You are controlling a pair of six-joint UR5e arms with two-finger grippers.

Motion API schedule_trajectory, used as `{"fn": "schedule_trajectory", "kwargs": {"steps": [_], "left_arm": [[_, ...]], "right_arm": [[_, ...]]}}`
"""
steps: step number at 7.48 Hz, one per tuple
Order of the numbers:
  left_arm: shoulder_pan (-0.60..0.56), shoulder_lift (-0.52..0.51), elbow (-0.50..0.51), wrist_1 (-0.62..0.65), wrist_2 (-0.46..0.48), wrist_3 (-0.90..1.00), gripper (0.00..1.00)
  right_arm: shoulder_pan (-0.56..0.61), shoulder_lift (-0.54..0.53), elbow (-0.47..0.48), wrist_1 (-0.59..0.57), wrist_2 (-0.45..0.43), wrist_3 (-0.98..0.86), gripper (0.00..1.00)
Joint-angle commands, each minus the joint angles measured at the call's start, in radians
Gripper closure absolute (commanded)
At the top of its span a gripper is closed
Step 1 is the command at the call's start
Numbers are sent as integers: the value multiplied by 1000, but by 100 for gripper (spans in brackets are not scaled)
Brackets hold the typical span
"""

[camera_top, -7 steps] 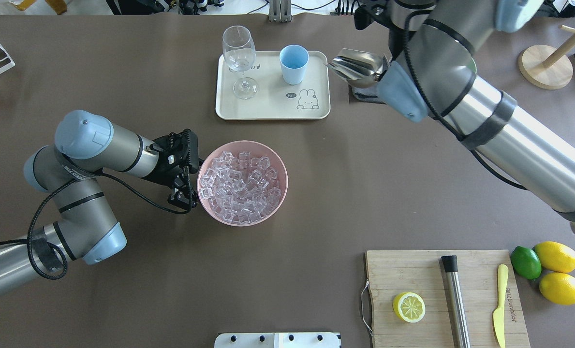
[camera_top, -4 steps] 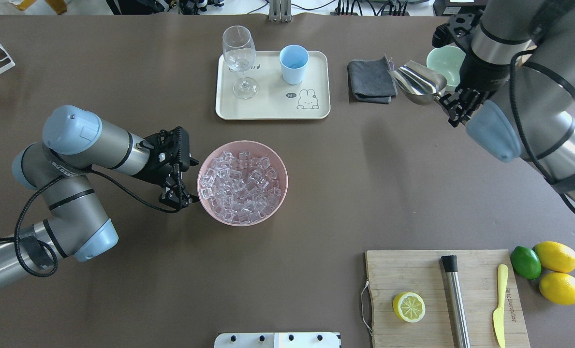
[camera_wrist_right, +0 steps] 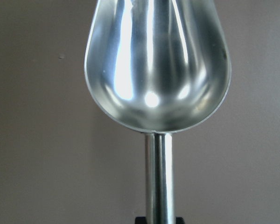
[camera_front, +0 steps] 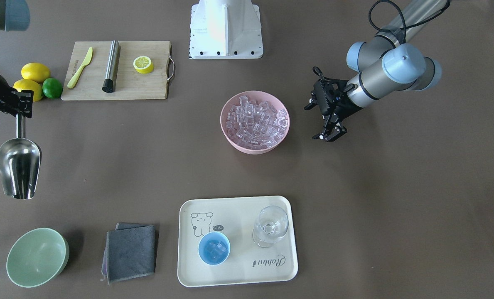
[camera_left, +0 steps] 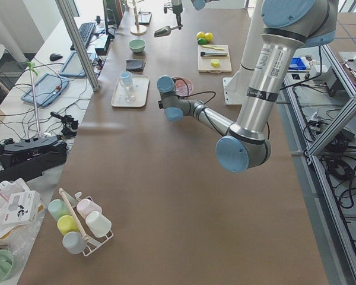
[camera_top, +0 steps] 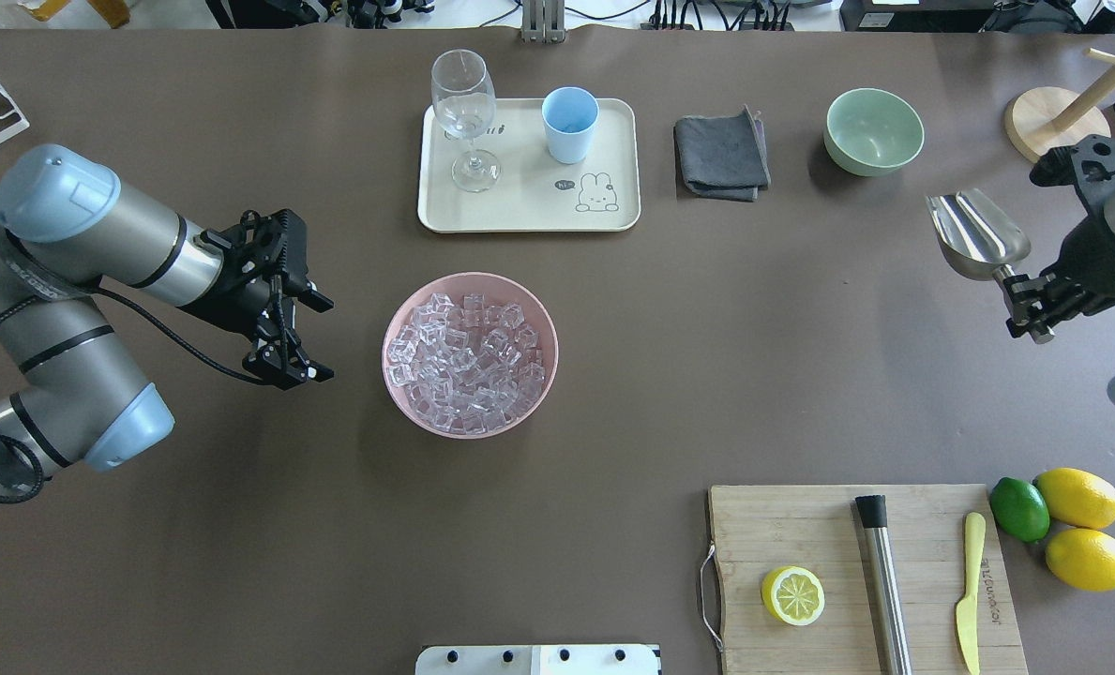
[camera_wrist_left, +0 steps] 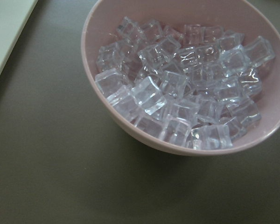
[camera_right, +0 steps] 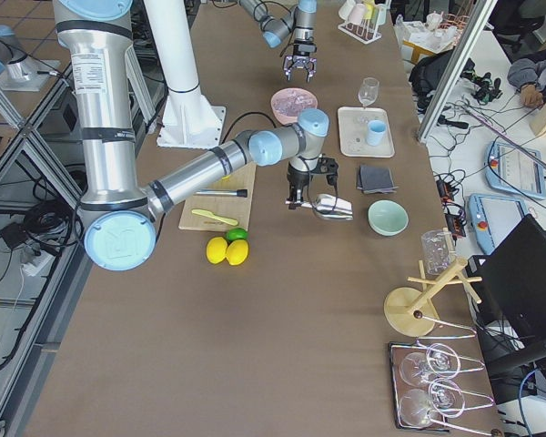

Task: Put ice in cup with scoop

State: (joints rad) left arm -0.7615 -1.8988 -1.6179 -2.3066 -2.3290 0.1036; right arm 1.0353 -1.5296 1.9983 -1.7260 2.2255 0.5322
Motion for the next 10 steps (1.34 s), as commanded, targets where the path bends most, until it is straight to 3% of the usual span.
{"fn": "schedule_trajectory", "kwargs": {"steps": [1, 3, 4, 6, 7, 8, 10], "left_arm": [[-65, 17, -116, 221, -64, 2, 1], [-119, 17, -229, 513, -59, -4, 1], [-168, 23, -243, 565, -61, -4, 1], [-299, 136, -243, 584, -73, -5, 1], [-362, 220, -232, 590, -142, -8, 1], [-434, 259, -182, 589, -191, -30, 1], [-560, 273, -119, 617, -191, -35, 1]], "right_arm": [[46, -164, -97, 268, 8, 91, 100], [60, -172, -195, 380, 22, 89, 100], [62, -170, -254, 444, 20, 91, 100], [63, -182, -277, 456, 20, 81, 100], [65, -184, -276, 456, 22, 84, 100], [66, -199, -276, 457, 22, 81, 100], [66, -201, -279, 457, 22, 81, 100]]}}
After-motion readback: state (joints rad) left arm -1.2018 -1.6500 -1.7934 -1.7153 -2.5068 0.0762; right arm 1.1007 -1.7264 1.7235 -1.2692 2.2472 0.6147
